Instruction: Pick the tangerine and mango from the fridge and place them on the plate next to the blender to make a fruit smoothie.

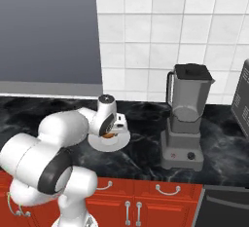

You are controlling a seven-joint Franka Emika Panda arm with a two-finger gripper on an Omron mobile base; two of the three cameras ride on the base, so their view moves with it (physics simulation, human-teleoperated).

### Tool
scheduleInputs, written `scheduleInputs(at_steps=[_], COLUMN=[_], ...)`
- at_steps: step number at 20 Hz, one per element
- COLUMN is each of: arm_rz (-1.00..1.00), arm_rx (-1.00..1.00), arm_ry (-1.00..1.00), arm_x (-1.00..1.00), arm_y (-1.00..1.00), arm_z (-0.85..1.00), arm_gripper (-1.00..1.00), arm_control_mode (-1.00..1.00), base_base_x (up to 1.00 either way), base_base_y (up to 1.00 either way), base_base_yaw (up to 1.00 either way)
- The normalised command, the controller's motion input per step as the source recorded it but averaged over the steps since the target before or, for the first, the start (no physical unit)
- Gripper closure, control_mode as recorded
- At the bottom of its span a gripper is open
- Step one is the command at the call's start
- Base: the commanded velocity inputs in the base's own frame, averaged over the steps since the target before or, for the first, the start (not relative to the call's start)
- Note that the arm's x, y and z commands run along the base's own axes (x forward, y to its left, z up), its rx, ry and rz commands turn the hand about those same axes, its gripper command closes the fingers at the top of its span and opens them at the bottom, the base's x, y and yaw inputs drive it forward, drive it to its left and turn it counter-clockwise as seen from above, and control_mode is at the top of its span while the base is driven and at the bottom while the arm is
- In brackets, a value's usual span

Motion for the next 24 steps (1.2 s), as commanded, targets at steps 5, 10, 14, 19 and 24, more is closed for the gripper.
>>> scheduleInputs(at_steps=[5, 10, 14, 19, 24], arm_rz=[0.05, 0.03, 0.00, 0.00, -0.03], arm_rx=[0.02, 0.00, 0.00, 0.00, 0.00], arm_ry=[0.06, 0.07, 0.05, 0.00, -0.01], arm_x=[0.48, 0.27, 0.01, -0.09, -0.56], arm_y=[0.00, 0.00, 0.00, 0.00, 0.00], arm_z=[-0.26, -0.48, -0.37, 0.11, 0.81], arm_gripper=[1.00, -1.00, -1.00, -1.00, -1.00], arm_control_mode=[-1.00, -1.00, -1.00, -1.00, -1.00], base_base_x=[0.00, 0.00, 0.00, 0.00, 0.00], base_base_y=[0.00, 0.00, 0.00, 0.00, 0.00], base_base_yaw=[0.00, 0.00, 0.00, 0.00, 0.00])
